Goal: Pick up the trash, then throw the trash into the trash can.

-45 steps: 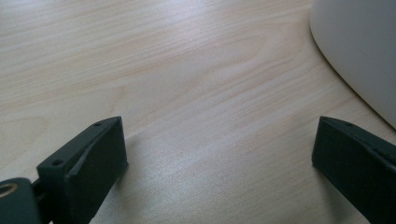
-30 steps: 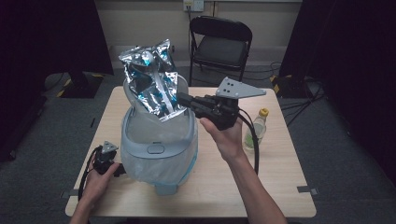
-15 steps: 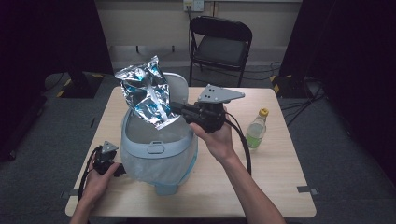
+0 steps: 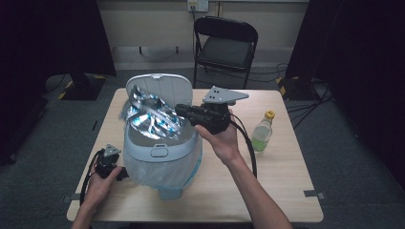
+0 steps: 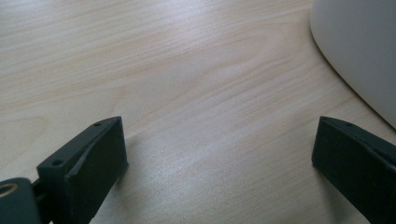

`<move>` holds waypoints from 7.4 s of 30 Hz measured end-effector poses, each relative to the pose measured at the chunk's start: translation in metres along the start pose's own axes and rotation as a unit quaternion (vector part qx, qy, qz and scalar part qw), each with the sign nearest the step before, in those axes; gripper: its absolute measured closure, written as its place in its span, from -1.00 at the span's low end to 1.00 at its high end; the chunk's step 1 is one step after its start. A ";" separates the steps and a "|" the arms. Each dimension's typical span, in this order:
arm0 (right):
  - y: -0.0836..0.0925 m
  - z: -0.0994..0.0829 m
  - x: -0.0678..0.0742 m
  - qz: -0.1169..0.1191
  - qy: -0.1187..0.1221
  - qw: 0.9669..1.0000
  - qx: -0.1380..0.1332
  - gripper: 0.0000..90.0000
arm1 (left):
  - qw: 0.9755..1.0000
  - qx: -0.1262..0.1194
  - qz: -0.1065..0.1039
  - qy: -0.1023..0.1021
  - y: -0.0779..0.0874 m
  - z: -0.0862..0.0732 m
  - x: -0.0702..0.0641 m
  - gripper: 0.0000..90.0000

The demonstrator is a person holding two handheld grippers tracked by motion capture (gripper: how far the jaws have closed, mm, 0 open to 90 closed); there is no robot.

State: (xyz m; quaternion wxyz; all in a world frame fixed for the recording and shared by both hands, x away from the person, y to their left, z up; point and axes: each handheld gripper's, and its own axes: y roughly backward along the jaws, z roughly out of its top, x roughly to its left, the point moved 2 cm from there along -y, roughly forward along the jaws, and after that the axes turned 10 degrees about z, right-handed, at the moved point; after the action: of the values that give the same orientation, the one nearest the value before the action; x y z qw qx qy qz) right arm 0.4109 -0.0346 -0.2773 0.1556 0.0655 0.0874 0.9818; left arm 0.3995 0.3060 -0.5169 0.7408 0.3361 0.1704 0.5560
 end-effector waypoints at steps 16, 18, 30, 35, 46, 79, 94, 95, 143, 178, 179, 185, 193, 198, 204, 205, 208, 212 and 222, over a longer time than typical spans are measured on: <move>-0.003 0.001 -0.001 0.004 -0.006 1.000 0.031 0.69 | 1.000 0.000 0.000 0.000 0.000 0.000 0.000 -0.94; -0.002 0.000 -0.002 0.002 -0.007 0.999 0.035 0.69 | 1.000 -0.001 0.000 0.000 0.000 0.000 0.000 -0.94; 0.034 -0.011 -0.011 -0.024 -0.020 0.999 0.009 0.50 | 1.000 0.000 0.001 0.000 0.000 0.000 0.000 -0.94; 0.061 -0.018 -0.018 -0.055 -0.025 0.998 0.004 0.32 | 1.000 0.000 0.000 0.000 0.000 0.000 0.000 -0.94; 0.097 -0.064 -0.039 -0.120 -0.068 0.990 0.033 -0.02 | 1.000 -0.001 -0.001 0.001 0.000 0.000 0.000 -0.94; 0.177 -0.177 -0.078 -0.298 -0.168 0.934 0.102 -0.53 | 1.000 0.000 0.002 0.001 0.000 0.000 0.000 -0.94; 0.165 -0.203 -0.116 -0.303 -0.188 0.924 0.136 -0.66 | 1.000 0.000 0.003 0.001 0.000 0.000 0.000 -0.94; 0.163 -0.205 -0.119 -0.299 -0.190 0.925 0.138 -0.66 | 1.000 0.000 0.003 0.001 0.000 0.000 0.000 -0.94; 0.120 -0.223 -0.117 -0.290 -0.152 0.927 0.183 -0.39 | 1.000 0.000 0.002 0.001 -0.001 0.001 0.000 -0.97; 0.124 -0.130 -0.051 -0.208 -0.112 0.968 0.083 -0.39 | 1.000 0.001 0.001 0.004 -0.002 0.001 -0.001 -0.99; 0.124 -0.128 -0.050 -0.205 -0.109 0.969 0.081 -0.39 | 1.000 0.001 0.001 0.004 -0.002 0.001 -0.001 -0.99; 0.123 -0.116 -0.042 -0.196 -0.090 0.974 0.062 -0.39 | 1.000 0.001 0.001 0.004 -0.002 0.001 -0.001 -0.99; 0.123 -0.088 -0.023 -0.172 -0.065 0.982 0.038 -0.39 | 1.000 0.001 0.001 0.004 -0.001 0.001 -0.001 -0.99; 0.123 -0.072 -0.015 -0.149 -0.058 0.987 0.022 -0.39 | 1.000 0.001 0.002 0.005 -0.001 0.001 -0.001 -0.99; 0.120 -0.053 -0.011 -0.134 -0.052 0.990 0.005 -0.39 | 1.000 0.001 0.003 0.006 -0.001 0.001 -0.001 -0.99; 0.120 -0.050 -0.011 -0.130 -0.052 0.990 0.000 -0.39 | 1.000 0.001 0.003 0.006 -0.001 0.000 -0.001 -0.98; 0.118 -0.042 -0.009 -0.125 -0.047 0.991 -0.006 -0.39 | 1.000 0.001 0.003 0.006 -0.001 0.000 -0.001 -0.99; 0.116 -0.030 -0.005 -0.115 -0.035 0.993 -0.014 -0.39 | 1.000 0.001 0.003 0.006 -0.001 0.000 -0.001 -0.99; 0.105 0.001 0.003 -0.095 -0.012 0.995 -0.022 -0.39 | 1.000 0.001 0.003 0.006 -0.001 0.001 -0.001 -0.99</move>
State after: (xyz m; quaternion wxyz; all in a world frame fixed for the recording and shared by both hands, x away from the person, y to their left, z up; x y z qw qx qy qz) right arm 0.3777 -0.1320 -0.2558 0.2503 0.0657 0.0698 0.9634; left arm 0.4003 0.3045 -0.5175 0.7378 0.3340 0.1747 0.5600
